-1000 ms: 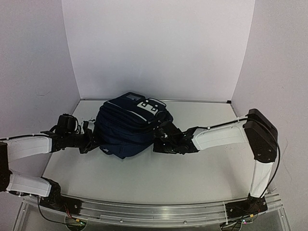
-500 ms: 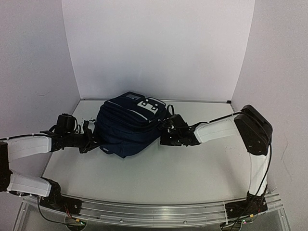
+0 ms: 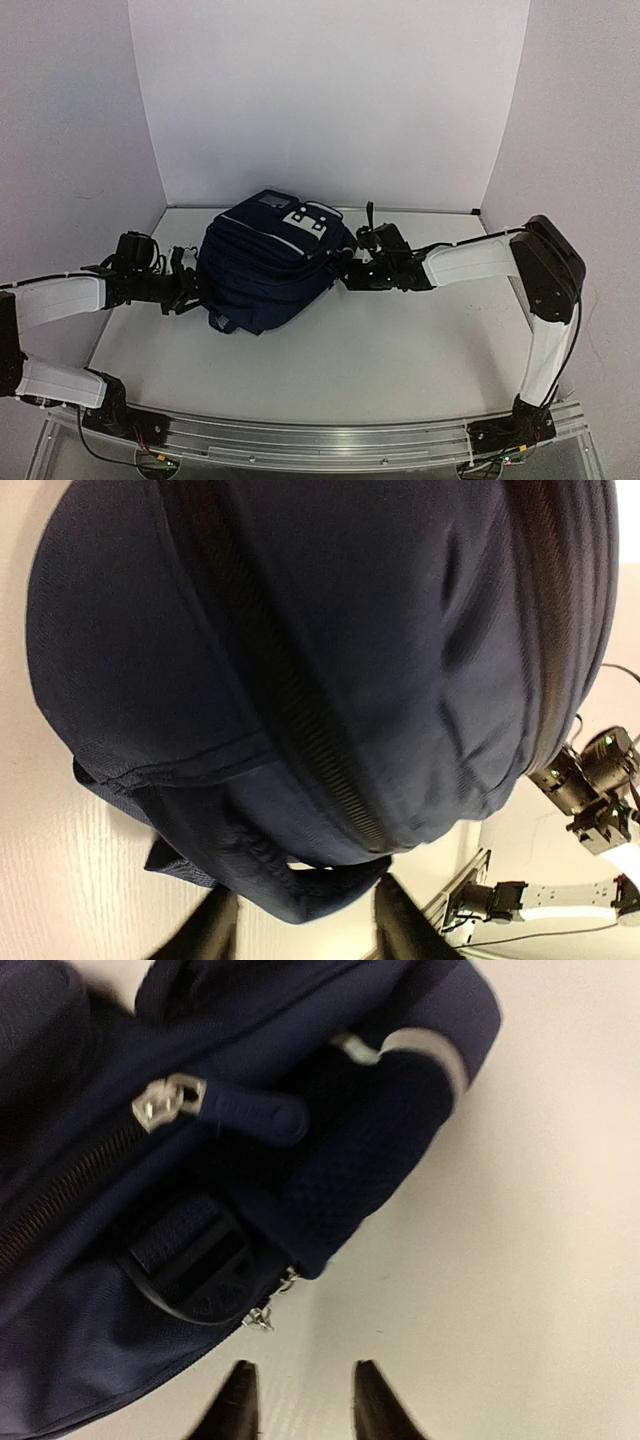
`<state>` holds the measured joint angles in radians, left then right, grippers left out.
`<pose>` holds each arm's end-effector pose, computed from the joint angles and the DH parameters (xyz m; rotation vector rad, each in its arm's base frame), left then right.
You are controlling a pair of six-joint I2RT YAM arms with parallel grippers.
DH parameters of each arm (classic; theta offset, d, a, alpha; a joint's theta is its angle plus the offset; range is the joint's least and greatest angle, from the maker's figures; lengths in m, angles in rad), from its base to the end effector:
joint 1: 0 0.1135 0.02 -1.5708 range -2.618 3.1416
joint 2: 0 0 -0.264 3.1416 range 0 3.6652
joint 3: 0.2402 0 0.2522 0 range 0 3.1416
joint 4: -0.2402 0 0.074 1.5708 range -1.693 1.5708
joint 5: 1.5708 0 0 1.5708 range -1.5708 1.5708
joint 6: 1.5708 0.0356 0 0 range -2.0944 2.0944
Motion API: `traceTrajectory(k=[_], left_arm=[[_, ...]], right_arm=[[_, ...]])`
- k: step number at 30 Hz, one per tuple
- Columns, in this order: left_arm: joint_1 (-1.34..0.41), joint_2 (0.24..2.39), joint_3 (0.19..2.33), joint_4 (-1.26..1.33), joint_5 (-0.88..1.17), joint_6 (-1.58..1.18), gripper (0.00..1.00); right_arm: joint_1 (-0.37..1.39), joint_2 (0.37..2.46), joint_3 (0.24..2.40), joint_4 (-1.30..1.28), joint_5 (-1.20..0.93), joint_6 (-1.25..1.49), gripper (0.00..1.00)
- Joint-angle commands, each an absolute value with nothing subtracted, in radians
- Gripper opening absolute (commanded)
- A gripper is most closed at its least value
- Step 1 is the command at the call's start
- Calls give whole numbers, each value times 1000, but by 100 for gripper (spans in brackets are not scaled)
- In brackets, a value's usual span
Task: Pack the student bag
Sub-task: Zip the student bag at the center of the board, then reset both arms
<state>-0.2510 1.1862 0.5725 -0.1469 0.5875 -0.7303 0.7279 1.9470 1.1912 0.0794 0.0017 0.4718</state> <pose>0.2187 -0.0764 0.1948 -0.2727 2.4548 -1.1485 0.3150 0.2806 0.1661 -0.2962 2.3084 0.6285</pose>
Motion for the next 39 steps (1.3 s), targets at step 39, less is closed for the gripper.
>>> traceTrajectory(k=[39], left_arm=[[354,877,365,349,163,-348,100]], right_arm=[[215,1048,344,856,370,147,98]])
